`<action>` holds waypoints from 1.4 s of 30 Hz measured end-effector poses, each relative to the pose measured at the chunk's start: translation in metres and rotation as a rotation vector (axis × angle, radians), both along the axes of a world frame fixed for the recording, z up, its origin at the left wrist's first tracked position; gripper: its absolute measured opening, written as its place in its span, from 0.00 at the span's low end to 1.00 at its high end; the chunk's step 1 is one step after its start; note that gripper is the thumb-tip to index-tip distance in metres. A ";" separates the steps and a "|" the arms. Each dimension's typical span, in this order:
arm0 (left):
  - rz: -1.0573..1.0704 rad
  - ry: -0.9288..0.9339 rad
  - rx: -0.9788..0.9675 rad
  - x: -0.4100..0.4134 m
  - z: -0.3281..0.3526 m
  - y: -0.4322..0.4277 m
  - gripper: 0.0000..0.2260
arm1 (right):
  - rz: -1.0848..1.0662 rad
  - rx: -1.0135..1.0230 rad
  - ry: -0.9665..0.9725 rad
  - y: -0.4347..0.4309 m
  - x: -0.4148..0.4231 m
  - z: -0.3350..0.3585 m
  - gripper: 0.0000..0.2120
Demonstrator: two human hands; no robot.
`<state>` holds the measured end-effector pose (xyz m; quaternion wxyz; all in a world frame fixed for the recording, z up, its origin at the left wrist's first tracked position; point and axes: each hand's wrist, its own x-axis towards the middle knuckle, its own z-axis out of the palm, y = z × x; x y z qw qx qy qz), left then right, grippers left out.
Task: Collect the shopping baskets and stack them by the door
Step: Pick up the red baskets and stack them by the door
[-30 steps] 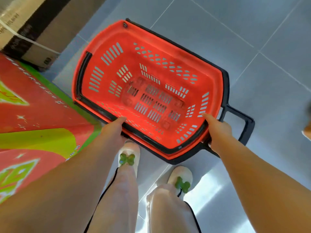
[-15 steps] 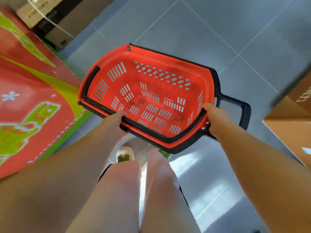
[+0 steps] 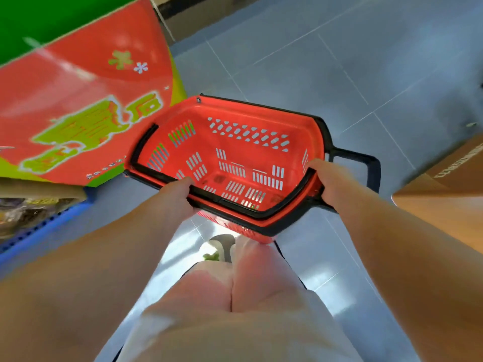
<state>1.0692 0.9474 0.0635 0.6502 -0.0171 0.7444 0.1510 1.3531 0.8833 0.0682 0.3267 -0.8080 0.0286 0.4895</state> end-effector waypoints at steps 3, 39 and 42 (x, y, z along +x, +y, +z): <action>0.084 -0.005 0.027 -0.036 0.024 -0.022 0.08 | 0.082 0.032 0.006 0.001 -0.029 0.019 0.09; 1.622 0.560 0.461 -0.389 0.207 -0.371 0.08 | 1.465 0.285 0.485 -0.030 -0.578 0.212 0.02; 1.712 0.639 0.469 -0.445 0.221 -0.408 0.10 | 1.488 0.304 0.528 -0.066 -0.647 0.223 0.04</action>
